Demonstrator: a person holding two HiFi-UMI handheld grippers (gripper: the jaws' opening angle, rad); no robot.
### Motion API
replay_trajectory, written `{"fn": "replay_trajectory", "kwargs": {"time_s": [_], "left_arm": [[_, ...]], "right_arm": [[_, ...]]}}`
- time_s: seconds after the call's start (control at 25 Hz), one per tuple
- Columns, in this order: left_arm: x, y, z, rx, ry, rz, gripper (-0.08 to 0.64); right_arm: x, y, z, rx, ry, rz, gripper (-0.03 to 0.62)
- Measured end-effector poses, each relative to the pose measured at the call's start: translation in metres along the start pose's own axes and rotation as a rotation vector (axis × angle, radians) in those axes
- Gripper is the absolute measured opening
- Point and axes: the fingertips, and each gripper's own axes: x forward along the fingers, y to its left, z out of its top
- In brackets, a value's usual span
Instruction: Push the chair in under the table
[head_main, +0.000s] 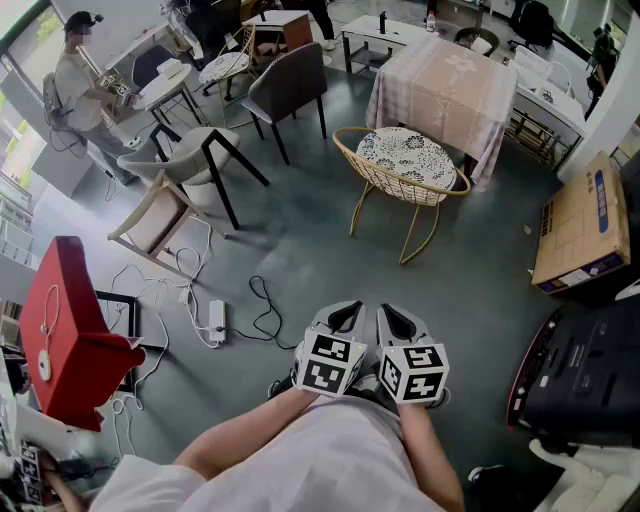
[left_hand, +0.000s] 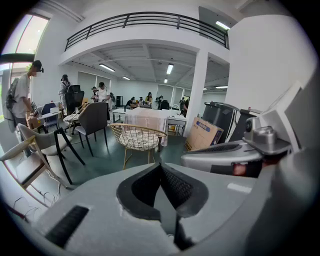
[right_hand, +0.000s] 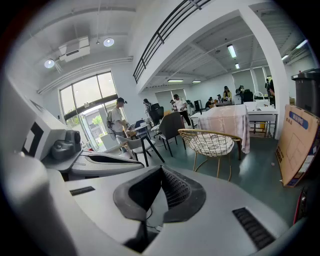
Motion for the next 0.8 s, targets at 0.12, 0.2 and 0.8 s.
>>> {"fn": "replay_trajectory", "kwargs": {"time_s": [0.12, 0.2, 0.8], "left_arm": [[0.001, -0.001, 0.0, 0.003, 0.002, 0.003, 0.006], [0.002, -0.001, -0.002, 0.007, 0.009, 0.002, 0.006], [0.043, 0.031, 0.019, -0.02, 0.015, -0.015, 0.006]], "right_arm": [[0.0, -0.001, 0.0, 0.004, 0.003, 0.003, 0.005], [0.0, -0.002, -0.002, 0.01, 0.006, 0.0, 0.005], [0.044, -0.023, 0.012, 0.009, 0.044, -0.008, 0.006]]}}
